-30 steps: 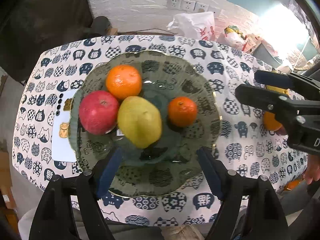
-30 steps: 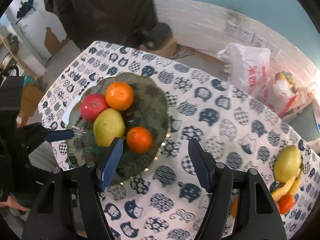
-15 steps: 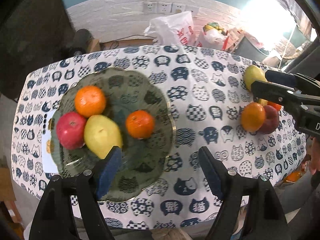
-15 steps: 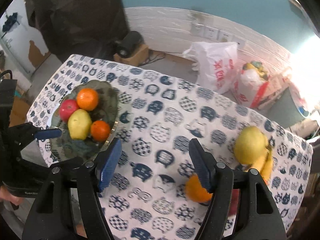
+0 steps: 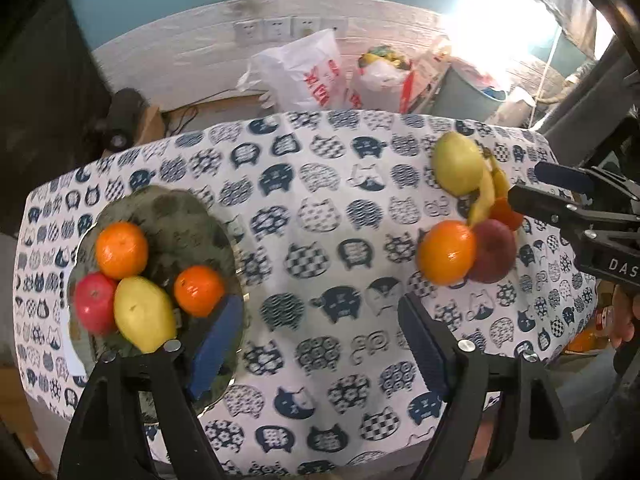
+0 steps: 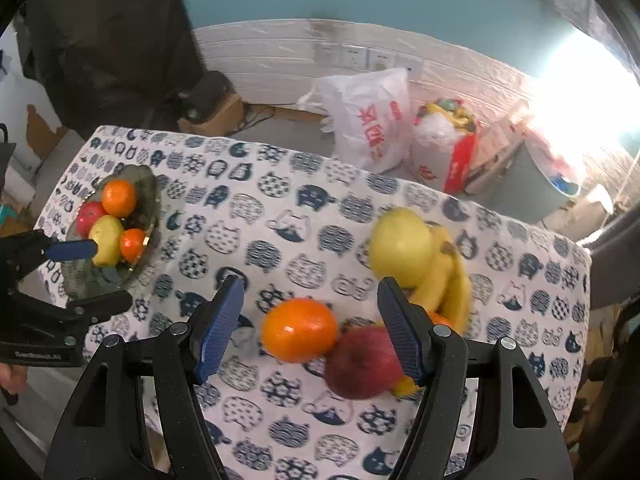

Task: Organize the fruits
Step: 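Move both grippers back toward the fruit pile beside the bananas, then grasp the large orange with the left gripper while the right gripper grasps a tangerine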

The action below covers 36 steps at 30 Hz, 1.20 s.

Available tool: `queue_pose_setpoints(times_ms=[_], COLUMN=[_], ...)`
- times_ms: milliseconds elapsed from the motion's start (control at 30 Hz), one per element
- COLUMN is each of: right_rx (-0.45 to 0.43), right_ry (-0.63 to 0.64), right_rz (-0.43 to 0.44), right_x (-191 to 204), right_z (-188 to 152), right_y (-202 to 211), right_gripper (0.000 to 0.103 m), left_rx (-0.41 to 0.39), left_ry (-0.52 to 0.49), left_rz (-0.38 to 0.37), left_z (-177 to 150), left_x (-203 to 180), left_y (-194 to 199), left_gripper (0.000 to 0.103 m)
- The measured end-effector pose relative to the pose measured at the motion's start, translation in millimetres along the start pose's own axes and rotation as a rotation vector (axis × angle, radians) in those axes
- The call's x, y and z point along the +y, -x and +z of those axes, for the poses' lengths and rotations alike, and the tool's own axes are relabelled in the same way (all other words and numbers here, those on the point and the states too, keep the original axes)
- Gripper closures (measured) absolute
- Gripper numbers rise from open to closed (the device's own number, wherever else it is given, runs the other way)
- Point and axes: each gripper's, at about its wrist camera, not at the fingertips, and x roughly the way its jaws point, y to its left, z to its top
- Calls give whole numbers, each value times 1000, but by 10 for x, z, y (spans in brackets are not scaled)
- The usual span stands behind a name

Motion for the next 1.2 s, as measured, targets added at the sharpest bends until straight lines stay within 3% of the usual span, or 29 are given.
queue_pose_setpoints(times_ms=[267, 567, 1067, 1200], right_rx=[29, 62, 75, 81], right_ry=[-66, -144, -193, -194], right_rz=[-35, -67, -47, -32], right_x=[-463, -889, -1235, -1236], right_z=[-189, -409, -630, -622], right_y=[29, -39, -97, -152], right_gripper=[33, 33, 33, 33], left_rx=[-6, 43, 162, 186], left_ry=[-75, -130, -220, -205], left_rz=[-28, -61, -91, -116], left_z=[129, 241, 335, 360], left_x=[-393, -745, -1130, -1159], left_y=[-86, -355, -965, -1072], left_gripper=[17, 17, 17, 17])
